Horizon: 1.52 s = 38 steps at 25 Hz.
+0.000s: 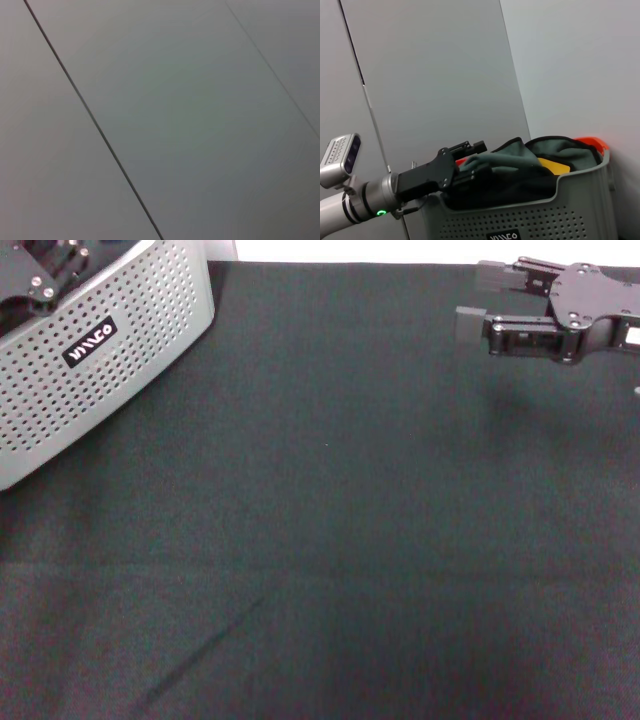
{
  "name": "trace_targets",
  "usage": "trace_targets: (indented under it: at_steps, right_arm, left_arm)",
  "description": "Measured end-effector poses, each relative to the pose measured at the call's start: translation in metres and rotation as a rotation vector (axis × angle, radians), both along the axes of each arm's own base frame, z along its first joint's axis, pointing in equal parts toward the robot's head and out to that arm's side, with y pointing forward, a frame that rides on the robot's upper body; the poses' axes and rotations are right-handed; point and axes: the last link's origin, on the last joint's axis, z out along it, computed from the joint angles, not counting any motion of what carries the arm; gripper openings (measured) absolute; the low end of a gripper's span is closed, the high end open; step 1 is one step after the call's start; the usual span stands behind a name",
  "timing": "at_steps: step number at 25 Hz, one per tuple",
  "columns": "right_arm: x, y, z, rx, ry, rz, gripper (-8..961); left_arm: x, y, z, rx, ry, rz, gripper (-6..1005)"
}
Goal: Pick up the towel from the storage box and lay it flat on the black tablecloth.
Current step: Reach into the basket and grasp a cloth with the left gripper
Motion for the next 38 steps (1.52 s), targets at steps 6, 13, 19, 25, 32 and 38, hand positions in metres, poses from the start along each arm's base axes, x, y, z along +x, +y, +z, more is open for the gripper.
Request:
trace_targets:
  at_steps: [6,13,19,25,32,38]
  right_arm:
    - [0.000,0.001,0.000,0.002,-0.002,-0.002,856]
    - [0.000,0.000,-0.001,0.001,-0.003,-0.002,856]
    - [0.000,0.000,-0.001,-0.001,0.001,-0.004,856]
    - [-0.001,0.000,-0.001,-0.002,0.001,-0.003,856]
    - [-0.001,0.000,-0.001,-0.004,0.002,0.000,856]
    - [-0.001,-0.001,-0.002,-0.008,0.004,0.000,856]
  left_arm:
    - [-0.003,-0.001,-0.005,-0.006,0.017,0.017,570]
    - [-0.008,0.003,-0.005,0.046,0.029,0.060,559]
    - [-0.012,0.008,-0.005,0.074,0.032,0.103,550]
    - [-0.014,0.007,-0.008,0.070,0.041,0.111,541]
    - [-0.017,0.007,-0.010,0.065,0.042,0.120,475]
    - [-0.019,0.012,-0.014,0.055,0.037,0.143,355]
